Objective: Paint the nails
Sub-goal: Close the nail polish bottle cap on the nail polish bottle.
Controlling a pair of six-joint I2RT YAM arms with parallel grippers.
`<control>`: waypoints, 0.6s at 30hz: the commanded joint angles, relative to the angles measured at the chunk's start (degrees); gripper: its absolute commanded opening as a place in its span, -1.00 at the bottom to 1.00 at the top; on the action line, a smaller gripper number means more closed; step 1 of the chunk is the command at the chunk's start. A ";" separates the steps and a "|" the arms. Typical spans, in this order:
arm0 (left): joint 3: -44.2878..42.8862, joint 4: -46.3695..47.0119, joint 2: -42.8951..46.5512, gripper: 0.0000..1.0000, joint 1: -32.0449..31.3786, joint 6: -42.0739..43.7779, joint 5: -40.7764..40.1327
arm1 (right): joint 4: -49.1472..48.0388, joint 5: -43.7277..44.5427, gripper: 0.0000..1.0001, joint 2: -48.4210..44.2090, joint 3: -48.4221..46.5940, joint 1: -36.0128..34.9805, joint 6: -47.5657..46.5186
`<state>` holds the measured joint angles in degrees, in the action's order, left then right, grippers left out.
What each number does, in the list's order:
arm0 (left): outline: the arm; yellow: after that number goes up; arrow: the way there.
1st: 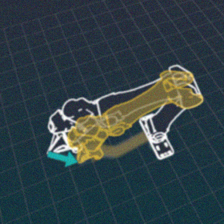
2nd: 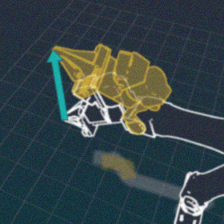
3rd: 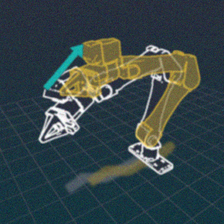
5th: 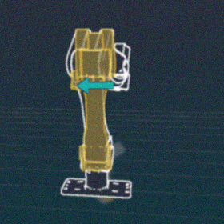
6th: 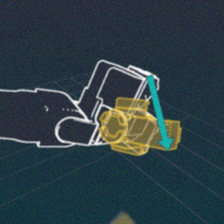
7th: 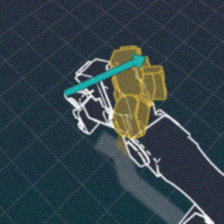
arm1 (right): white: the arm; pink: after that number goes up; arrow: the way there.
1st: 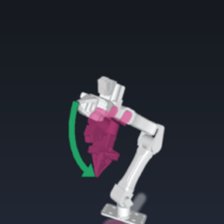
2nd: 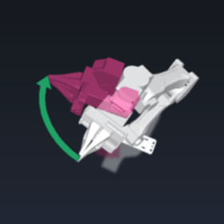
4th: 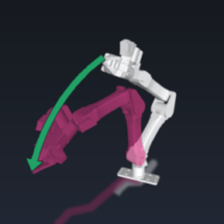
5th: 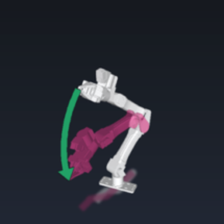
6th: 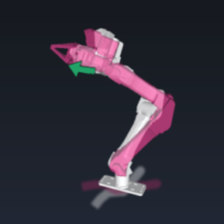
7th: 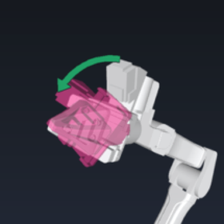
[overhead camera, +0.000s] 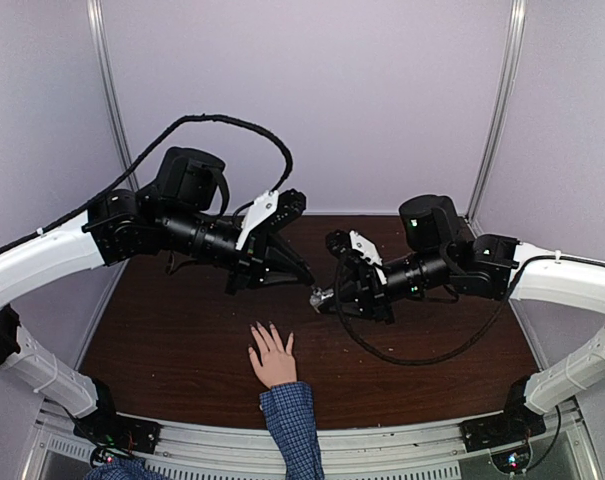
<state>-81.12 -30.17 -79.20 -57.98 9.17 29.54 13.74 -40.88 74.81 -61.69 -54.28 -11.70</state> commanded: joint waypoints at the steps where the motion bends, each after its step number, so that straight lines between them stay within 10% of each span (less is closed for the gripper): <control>1: -1.80 -0.09 -0.33 -1.00 -0.27 0.90 -0.28 | -0.52 0.19 -1.00 -0.27 -2.01 -0.33 -0.33; 18: -2.86 -0.66 -2.14 -1.00 -0.26 0.89 0.65 | 0.56 0.62 -1.00 -0.10 -2.56 -1.17 -1.22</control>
<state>-82.26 -31.46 -80.77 -57.98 9.17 29.61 14.63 -40.75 74.81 -62.11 -54.89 -12.27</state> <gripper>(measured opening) 0.118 0.169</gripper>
